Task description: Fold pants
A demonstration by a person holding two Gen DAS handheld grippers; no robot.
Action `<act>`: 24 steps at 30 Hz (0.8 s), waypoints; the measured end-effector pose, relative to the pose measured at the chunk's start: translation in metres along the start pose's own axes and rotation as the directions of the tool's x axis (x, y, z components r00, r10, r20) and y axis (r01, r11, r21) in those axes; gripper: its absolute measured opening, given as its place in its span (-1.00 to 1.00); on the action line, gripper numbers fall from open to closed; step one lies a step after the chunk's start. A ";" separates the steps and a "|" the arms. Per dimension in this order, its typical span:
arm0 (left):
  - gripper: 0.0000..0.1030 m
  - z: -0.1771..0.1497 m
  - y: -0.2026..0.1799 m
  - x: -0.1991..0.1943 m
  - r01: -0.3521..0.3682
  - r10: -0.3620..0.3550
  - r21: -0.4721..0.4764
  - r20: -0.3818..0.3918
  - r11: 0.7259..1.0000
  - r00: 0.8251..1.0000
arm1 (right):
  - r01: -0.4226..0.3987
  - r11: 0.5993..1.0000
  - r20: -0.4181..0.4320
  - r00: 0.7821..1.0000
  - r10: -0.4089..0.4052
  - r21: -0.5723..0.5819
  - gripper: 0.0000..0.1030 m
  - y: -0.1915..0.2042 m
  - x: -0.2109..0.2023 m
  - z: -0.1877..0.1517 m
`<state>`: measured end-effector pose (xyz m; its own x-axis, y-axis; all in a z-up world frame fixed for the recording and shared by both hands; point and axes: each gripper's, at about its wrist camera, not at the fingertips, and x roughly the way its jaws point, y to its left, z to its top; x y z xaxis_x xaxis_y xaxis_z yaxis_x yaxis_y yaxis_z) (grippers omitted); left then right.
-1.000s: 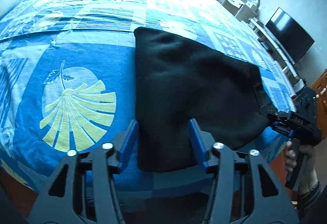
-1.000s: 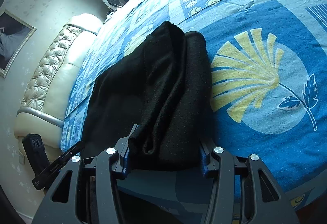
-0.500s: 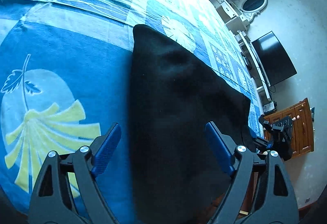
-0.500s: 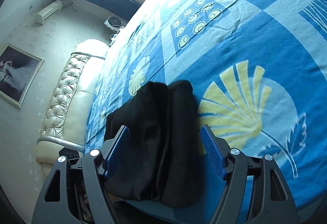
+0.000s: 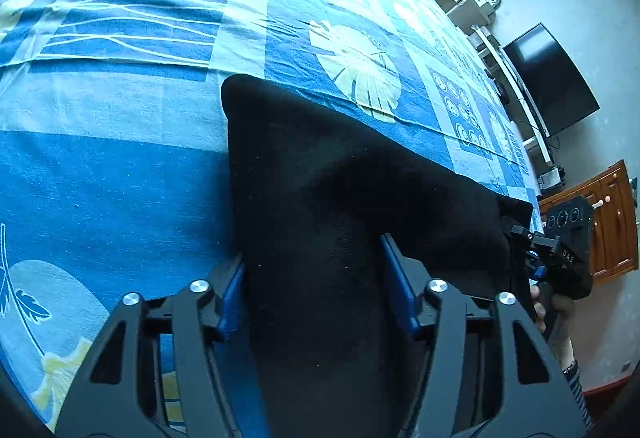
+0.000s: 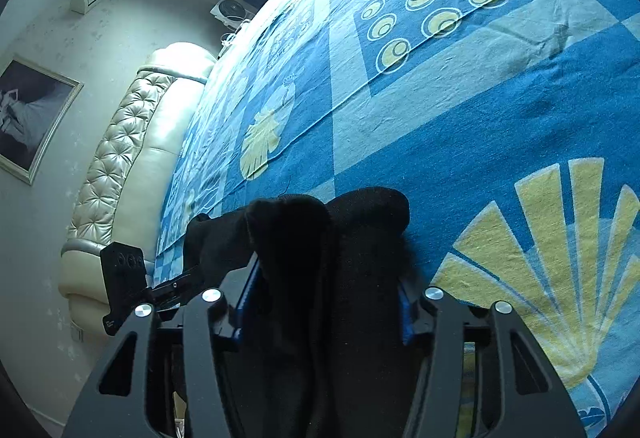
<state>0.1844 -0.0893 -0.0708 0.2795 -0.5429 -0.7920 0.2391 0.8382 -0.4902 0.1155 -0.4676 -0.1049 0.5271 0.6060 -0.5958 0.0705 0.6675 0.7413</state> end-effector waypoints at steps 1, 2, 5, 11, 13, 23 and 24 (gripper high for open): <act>-0.12 0.001 -0.004 -0.002 -0.023 0.023 0.007 0.008 1.000 1.000 | 0.003 1.000 0.009 1.000 -0.003 -0.002 -0.12 0.003 -0.001 -0.002; -0.25 0.002 -0.006 -0.006 -0.048 0.048 0.015 0.017 0.999 0.999 | 0.004 1.000 0.018 1.000 -0.004 -0.002 -0.13 0.007 -0.001 -0.002; -0.51 0.008 -0.007 -0.020 -0.072 0.071 0.026 0.052 0.997 0.996 | -0.014 1.000 0.044 0.999 0.014 -0.008 -0.18 0.017 -0.003 -0.001; -0.54 0.025 0.023 -0.042 -0.130 0.131 -0.014 0.097 0.991 0.987 | -0.086 0.996 0.029 0.996 0.087 -0.036 -0.23 0.051 0.027 0.009; -0.54 0.033 0.035 -0.050 -0.155 0.156 -0.018 0.107 0.988 0.982 | -0.112 0.993 0.022 0.993 0.113 -0.032 -0.23 0.060 0.043 0.016; -0.53 0.060 0.093 -0.059 -0.216 0.222 -0.063 0.110 0.974 0.969 | -0.136 0.990 -0.038 0.990 0.135 -0.026 -0.23 0.085 0.110 0.040; -0.52 0.058 0.092 -0.058 -0.219 0.224 -0.054 0.118 0.974 0.967 | -0.125 0.992 -0.045 0.991 0.124 -0.012 -0.23 0.078 0.112 0.040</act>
<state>0.2443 0.0164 -0.0485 0.4339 -0.3434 -0.8330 0.1215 0.9384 -0.3236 0.2141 -0.3652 -0.1013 0.4928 0.7033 -0.5123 -0.0057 0.5914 0.8064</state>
